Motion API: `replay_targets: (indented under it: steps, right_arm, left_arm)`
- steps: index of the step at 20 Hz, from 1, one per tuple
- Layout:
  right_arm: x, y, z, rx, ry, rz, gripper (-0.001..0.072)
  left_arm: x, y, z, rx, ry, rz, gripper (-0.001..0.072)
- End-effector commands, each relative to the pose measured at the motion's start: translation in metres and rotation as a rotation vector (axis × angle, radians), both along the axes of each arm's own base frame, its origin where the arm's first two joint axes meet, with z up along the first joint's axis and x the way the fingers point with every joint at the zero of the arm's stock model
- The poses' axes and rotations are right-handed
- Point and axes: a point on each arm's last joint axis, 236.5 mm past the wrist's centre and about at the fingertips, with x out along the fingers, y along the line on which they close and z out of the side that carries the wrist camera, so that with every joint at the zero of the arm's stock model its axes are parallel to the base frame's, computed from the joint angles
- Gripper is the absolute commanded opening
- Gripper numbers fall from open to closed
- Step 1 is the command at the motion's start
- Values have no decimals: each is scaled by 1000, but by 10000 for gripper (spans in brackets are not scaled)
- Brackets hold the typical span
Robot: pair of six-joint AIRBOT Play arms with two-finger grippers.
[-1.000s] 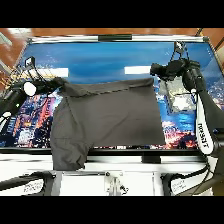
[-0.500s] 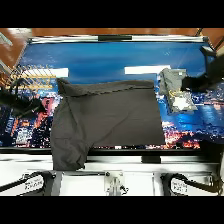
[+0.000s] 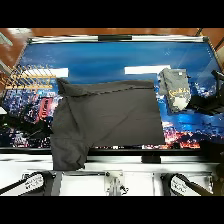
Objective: Fold the shirts.
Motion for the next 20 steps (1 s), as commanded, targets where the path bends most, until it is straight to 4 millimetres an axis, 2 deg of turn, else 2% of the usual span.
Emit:
replay_targets:
  steps: [1, 7, 17, 18, 20]
  right_arm:
    - [1, 2, -4, 20, -12, -6, 555]
    - [1, 3, -4, 19, -13, -4, 554]
    - [3, 6, -3, 41, -16, -27, 555]
    - [3, 6, -3, 44, -15, -37, 555]
    - [-2, 8, -8, 51, 4, -38, 555]
  left_arm:
    - [-7, -2, -16, -33, -8, -81, 527]
    - [-14, 16, -27, 38, -6, -162, 518]
    - [-5, -9, -50, -50, 31, -141, 511]
    - [-1, -13, -51, -62, 23, -130, 478]
    - [7, -20, -51, -86, 7, -102, 252]
